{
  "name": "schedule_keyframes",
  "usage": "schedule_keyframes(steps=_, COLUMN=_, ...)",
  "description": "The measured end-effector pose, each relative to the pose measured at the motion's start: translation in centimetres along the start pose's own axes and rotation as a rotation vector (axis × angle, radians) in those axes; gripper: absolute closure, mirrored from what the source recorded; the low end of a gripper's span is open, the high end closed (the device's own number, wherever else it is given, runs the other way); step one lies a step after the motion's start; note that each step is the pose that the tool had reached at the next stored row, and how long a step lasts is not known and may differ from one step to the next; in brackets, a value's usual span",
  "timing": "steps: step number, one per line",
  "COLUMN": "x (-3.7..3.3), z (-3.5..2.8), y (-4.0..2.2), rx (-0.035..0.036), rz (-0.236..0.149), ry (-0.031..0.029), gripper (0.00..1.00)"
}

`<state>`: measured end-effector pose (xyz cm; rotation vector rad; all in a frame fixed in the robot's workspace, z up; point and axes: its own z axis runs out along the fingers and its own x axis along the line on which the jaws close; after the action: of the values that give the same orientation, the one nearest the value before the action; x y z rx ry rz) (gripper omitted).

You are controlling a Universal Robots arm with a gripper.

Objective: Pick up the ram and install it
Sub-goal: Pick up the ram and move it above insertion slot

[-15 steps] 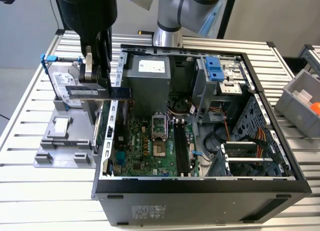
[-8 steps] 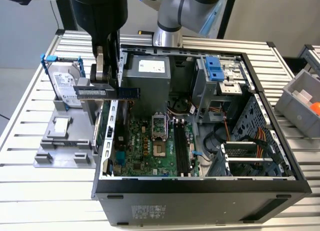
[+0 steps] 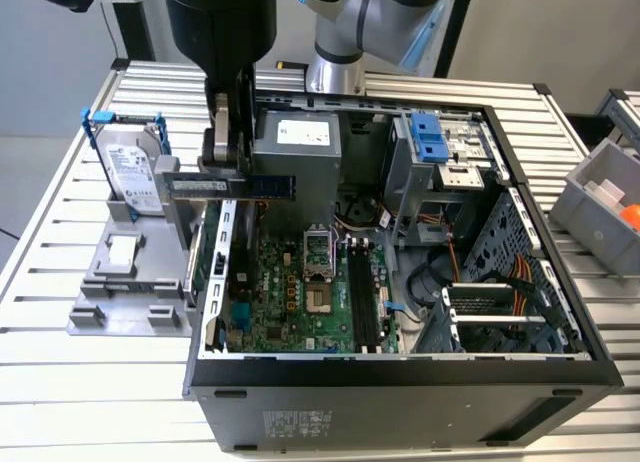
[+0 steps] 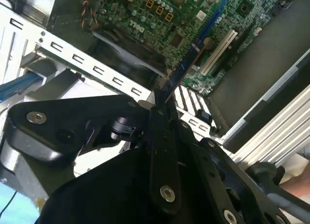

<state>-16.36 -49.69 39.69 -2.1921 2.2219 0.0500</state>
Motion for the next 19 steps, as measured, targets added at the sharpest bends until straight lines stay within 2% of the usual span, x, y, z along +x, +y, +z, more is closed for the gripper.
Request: schedule_keyframes(steps=19, x=-0.05, z=-0.03, y=-3.52, rx=0.0, rz=-0.001, ry=0.0, gripper=1.0)
